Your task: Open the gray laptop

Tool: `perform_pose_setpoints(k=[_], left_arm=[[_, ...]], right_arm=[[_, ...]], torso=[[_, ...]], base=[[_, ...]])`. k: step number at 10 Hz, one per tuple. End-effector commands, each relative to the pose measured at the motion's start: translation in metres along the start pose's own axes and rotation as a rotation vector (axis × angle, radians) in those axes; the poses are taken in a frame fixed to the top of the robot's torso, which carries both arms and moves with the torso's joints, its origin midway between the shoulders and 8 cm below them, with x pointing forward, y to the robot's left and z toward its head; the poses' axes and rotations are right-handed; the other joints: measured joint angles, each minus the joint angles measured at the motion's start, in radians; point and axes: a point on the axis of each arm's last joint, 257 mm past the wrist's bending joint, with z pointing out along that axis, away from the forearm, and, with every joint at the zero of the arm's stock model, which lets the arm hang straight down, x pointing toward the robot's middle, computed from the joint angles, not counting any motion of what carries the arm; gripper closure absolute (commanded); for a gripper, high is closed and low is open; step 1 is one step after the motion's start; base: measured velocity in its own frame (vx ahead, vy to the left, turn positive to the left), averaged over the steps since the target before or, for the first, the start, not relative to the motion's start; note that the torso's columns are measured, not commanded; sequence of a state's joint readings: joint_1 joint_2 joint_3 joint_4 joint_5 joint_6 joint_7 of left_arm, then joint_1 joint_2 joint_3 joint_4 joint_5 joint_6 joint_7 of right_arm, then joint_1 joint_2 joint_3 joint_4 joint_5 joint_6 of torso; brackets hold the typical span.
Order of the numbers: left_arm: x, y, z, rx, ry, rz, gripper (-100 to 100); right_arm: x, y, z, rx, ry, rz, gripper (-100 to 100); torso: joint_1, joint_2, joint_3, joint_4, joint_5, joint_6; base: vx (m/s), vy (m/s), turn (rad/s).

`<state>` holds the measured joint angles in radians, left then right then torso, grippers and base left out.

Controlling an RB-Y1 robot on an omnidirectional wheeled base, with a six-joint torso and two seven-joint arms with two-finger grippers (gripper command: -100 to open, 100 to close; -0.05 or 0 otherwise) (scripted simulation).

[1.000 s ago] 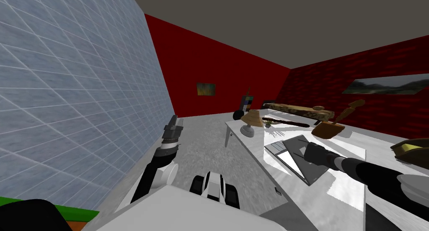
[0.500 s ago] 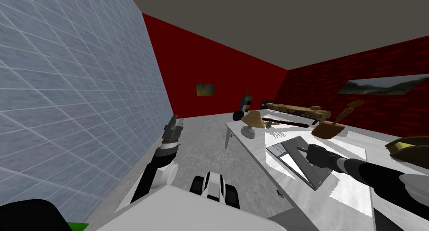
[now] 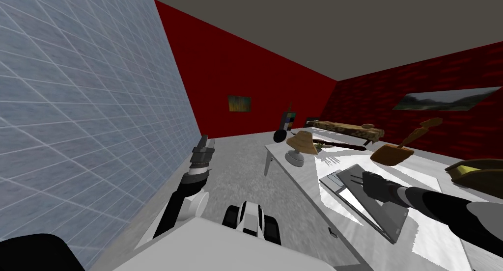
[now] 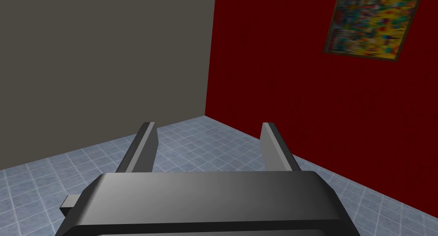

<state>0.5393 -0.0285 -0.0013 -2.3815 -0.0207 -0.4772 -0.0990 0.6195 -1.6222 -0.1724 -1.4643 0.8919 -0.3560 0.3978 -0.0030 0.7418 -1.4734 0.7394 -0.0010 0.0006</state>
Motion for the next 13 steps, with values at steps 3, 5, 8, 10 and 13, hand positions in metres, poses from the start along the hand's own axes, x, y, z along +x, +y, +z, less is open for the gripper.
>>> perform_pose_setpoints(k=[3,5,8,10,13], left_arm=[[0.0,0.0,0.0,0.0,0.0,0.0,0],[0.0,0.0,0.0,0.0,0.0,0.0,0],[0.0,0.0,0.0,0.0,0.0,0.0,0],[0.0,0.0,0.0,0.0,0.0,0.0,0],[0.0,0.0,0.0,0.0,0.0,0.0,0]], right_arm=[[0.001,0.023,-0.002,-0.118,0.021,-0.077,-100],[0.002,0.035,-0.004,-0.176,0.033,-0.114,-100],[0.013,0.05,-0.004,-0.183,0.046,-0.108,-100],[0.013,0.051,-0.003,-0.183,0.047,-0.106,-100],[-0.003,0.027,-0.004,-0.184,0.033,-0.122,-100]], torso=[[0.004,-0.004,-0.003,-0.002,0.001,-0.001],[0.004,-0.004,-0.003,-0.001,0.001,-0.001],[0.002,-0.002,-0.001,-0.001,0.001,-0.001],[0.002,-0.004,-0.003,-0.001,0.001,0.0],[0.004,-0.001,-0.001,-0.001,0.001,0.0]], base=[[0.075,0.01,-0.034],[0.086,0.027,-0.036],[0.065,0.014,0.026],[0.054,-0.005,0.07],[-0.008,-0.003,-0.07]])
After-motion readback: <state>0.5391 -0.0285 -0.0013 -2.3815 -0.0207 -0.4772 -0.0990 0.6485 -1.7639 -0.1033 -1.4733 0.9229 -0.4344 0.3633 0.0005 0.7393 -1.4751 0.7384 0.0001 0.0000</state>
